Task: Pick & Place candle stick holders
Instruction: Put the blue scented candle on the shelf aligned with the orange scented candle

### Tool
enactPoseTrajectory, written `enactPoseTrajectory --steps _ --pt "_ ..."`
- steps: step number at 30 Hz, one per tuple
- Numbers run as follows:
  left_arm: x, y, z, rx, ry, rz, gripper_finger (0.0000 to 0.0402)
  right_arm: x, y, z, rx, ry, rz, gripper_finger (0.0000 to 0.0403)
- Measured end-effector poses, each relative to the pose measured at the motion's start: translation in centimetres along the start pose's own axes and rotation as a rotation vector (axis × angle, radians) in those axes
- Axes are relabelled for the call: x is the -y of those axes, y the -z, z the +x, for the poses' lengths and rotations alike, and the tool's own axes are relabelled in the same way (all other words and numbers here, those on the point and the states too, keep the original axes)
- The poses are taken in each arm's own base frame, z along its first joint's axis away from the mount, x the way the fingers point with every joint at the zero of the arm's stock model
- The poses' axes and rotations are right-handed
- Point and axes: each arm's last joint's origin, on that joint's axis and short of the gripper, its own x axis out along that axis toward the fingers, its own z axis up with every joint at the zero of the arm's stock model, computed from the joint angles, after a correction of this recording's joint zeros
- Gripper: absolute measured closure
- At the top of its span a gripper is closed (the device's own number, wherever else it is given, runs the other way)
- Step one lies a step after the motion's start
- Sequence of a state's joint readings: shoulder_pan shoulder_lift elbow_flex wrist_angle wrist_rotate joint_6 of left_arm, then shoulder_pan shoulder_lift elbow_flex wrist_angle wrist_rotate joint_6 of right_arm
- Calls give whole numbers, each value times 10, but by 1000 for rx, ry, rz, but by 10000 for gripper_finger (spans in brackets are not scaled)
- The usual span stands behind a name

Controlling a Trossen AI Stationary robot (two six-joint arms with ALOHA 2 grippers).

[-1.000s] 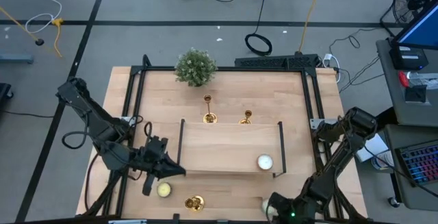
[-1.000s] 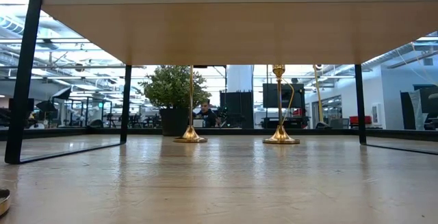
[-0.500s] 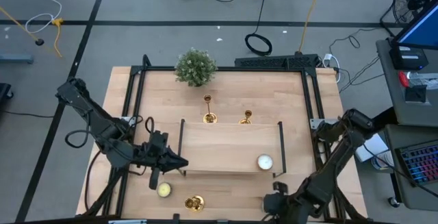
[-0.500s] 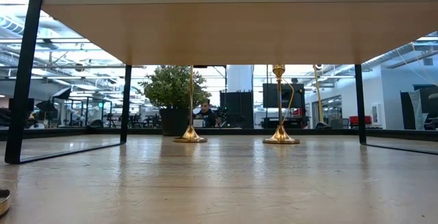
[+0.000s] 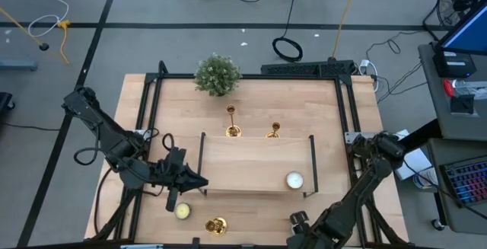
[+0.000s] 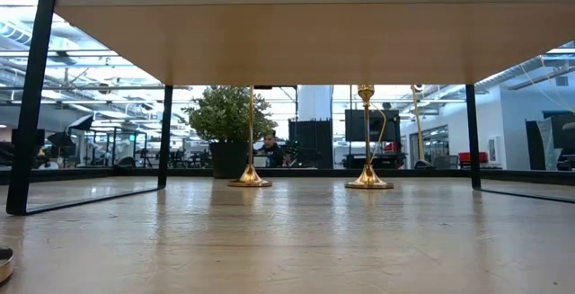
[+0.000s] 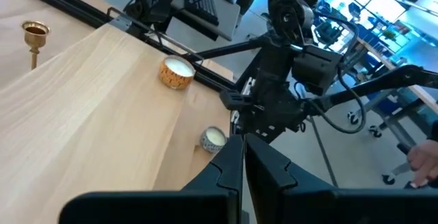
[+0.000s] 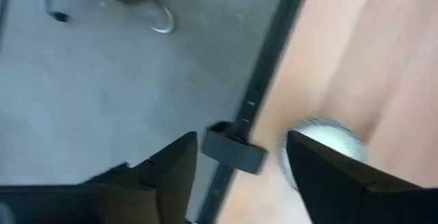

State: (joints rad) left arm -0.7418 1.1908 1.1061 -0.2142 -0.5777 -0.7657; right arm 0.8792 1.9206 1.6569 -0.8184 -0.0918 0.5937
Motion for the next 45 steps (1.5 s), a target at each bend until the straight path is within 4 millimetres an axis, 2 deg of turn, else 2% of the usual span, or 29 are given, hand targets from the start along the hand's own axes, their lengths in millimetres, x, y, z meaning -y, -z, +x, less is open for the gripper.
enactPoseTrajectory --steps 5,9,14,22,29,33,36,40,45 --pt "0 0 0 2 -2 8 383 4 3 -1 -22 49 -59 108" --pt "0 0 0 5 -8 10 383 5 1 2 -3 23 -111 78" --pt "1 2 -2 13 -14 15 383 8 -7 2 44 2 -44 77" --pt "4 4 -4 18 -15 21 383 -1 -17 0 129 -126 19 80" --pt "6 6 -6 20 -14 22 383 -1 -17 0 131 -134 68 86" --pt "6 7 -7 30 -29 29 383 0 -10 2 77 -83 -38 89" --pt "6 8 -8 27 -41 38 383 3 1 3 22 43 -82 86" --pt "6 9 -7 26 -43 38 383 9 9 2 -36 146 -128 64" --pt "7 14 -2 16 -54 44 383 17 8 2 -52 173 -123 37"
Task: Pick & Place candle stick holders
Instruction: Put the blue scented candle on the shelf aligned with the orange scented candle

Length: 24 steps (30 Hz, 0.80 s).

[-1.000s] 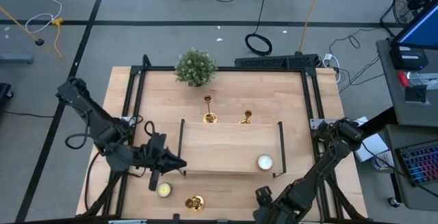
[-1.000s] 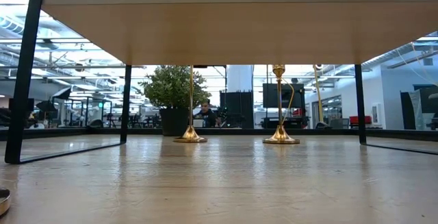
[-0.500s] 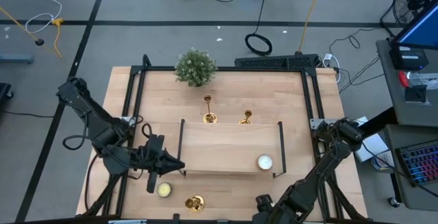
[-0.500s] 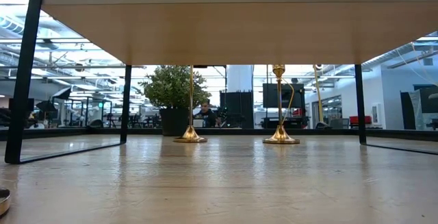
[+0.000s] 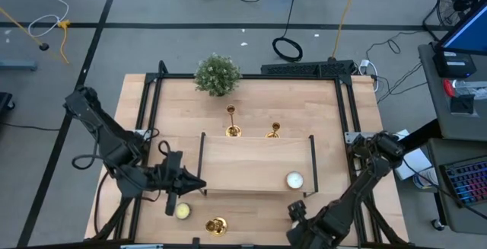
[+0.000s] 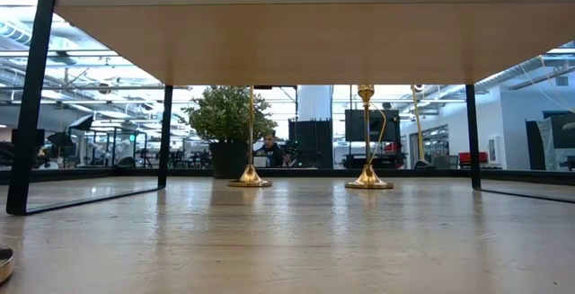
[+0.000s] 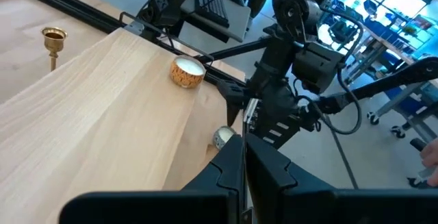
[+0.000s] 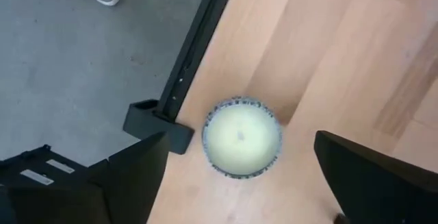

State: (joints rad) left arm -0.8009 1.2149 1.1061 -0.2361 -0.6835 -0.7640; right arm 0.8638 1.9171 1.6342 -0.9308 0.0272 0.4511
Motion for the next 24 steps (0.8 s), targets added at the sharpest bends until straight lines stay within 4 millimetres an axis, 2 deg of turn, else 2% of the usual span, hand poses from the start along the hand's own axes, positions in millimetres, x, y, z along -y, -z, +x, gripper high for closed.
enactPoseTrajectory --steps 9,18,24 --pt "2 7 7 -21 -9 -17 383 8 15 23 -74 -2 2 25" --pt "2 6 7 -11 -5 -22 383 7 12 27 -15 11 -21 25" --pt "2 6 7 -8 -5 -22 383 7 20 40 -19 -21 6 25"
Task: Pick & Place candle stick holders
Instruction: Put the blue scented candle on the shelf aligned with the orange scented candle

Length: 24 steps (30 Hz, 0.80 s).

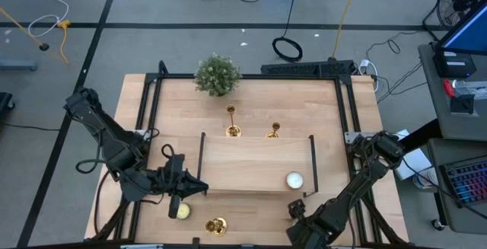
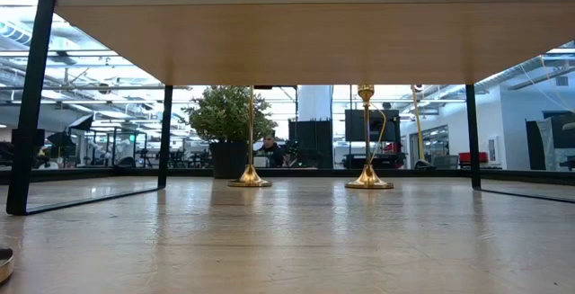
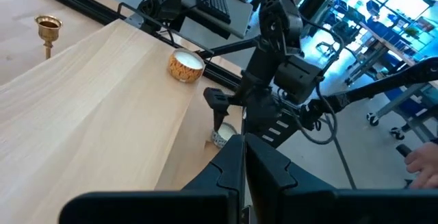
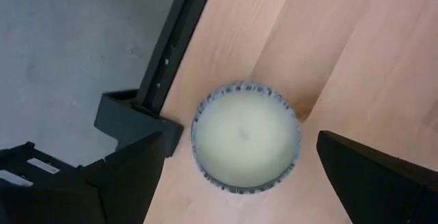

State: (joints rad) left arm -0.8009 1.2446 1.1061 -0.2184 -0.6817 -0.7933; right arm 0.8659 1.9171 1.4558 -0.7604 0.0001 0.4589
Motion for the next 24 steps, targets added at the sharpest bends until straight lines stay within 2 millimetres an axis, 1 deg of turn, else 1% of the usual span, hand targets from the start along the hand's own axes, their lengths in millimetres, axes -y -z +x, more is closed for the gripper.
enactPoseTrajectory --steps 4,10,24 --pt "0 0 0 0 0 2 383 2 4 5 -3 27 0 25" --pt "0 0 0 0 0 5 383 3 5 12 23 15 2 25" --pt "0 0 0 0 0 4 383 3 7 17 31 -18 10 25"
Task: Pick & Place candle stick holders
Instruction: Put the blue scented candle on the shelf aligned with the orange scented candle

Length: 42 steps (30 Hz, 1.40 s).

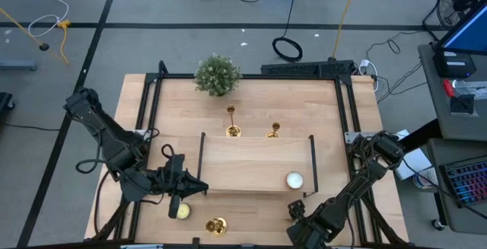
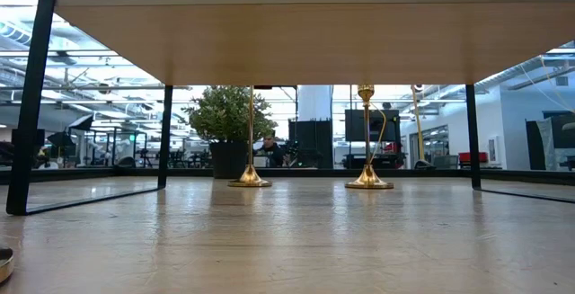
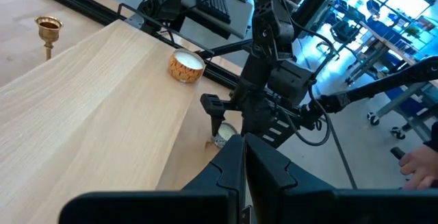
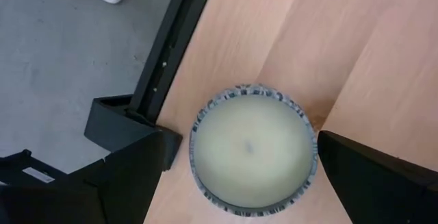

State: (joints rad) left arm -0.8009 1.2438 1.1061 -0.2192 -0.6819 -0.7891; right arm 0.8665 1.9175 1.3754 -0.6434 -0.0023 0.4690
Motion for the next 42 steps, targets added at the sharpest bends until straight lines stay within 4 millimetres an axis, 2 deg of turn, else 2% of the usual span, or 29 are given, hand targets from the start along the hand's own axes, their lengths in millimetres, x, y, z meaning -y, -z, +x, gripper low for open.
enactPoseTrajectory --steps 14,29,42 --pt "0 0 0 0 -1 -2 383 5 9 11 -8 3 53 27" --pt "0 0 0 0 -1 1 383 5 7 12 8 -6 125 101" --pt "0 0 0 0 0 1 383 7 7 11 -16 -36 195 106"
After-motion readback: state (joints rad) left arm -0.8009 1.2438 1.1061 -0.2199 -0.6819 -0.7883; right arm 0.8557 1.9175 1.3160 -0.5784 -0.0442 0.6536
